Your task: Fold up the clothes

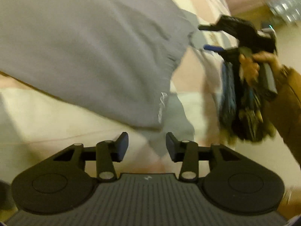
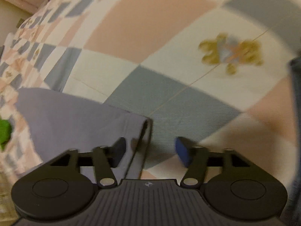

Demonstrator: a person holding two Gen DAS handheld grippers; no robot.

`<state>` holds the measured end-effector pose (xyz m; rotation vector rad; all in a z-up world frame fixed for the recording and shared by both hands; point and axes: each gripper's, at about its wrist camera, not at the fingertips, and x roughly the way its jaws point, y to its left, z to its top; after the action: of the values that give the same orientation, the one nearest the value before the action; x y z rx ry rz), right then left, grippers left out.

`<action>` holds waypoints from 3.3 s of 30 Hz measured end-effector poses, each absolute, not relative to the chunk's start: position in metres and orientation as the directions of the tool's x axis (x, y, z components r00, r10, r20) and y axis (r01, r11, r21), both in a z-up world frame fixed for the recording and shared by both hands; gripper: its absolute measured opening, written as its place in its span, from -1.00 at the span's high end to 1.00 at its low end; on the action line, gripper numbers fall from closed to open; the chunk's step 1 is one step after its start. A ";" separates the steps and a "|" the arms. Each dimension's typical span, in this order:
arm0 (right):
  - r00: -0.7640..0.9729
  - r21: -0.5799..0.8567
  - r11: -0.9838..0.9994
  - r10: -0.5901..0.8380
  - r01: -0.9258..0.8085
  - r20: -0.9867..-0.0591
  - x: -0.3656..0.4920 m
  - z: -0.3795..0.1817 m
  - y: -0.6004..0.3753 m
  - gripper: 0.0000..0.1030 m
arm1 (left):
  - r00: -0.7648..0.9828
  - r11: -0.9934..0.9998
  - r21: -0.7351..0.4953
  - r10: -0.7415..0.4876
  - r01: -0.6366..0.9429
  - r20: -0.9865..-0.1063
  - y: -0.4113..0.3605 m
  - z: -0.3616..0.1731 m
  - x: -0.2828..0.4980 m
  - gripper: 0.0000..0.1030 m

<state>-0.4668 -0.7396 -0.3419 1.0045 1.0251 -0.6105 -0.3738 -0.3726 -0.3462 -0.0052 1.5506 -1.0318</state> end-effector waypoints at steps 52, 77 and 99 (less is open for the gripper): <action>0.454 0.118 0.990 0.138 -0.072 -0.881 -0.077 -0.321 -0.197 -0.28 | 0.241 0.905 -0.277 -0.362 0.324 -0.900 0.040 -0.316 0.198 -0.04; 0.587 0.157 0.942 -0.050 0.296 -0.808 -0.032 -0.344 -0.271 -0.02 | 0.321 0.924 -0.030 -0.163 0.381 -0.933 -0.023 -0.334 0.263 0.82; 0.314 0.521 -0.427 -0.465 0.739 -0.828 -0.531 -0.381 -0.409 -0.32 | 0.250 0.992 -0.086 -0.108 0.096 -0.962 -0.024 -0.356 0.193 0.46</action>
<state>-0.5307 -0.4088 -0.3809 1.4808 0.2651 -1.3768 0.1930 -0.0245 -0.3565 -0.0110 1.3107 -0.1386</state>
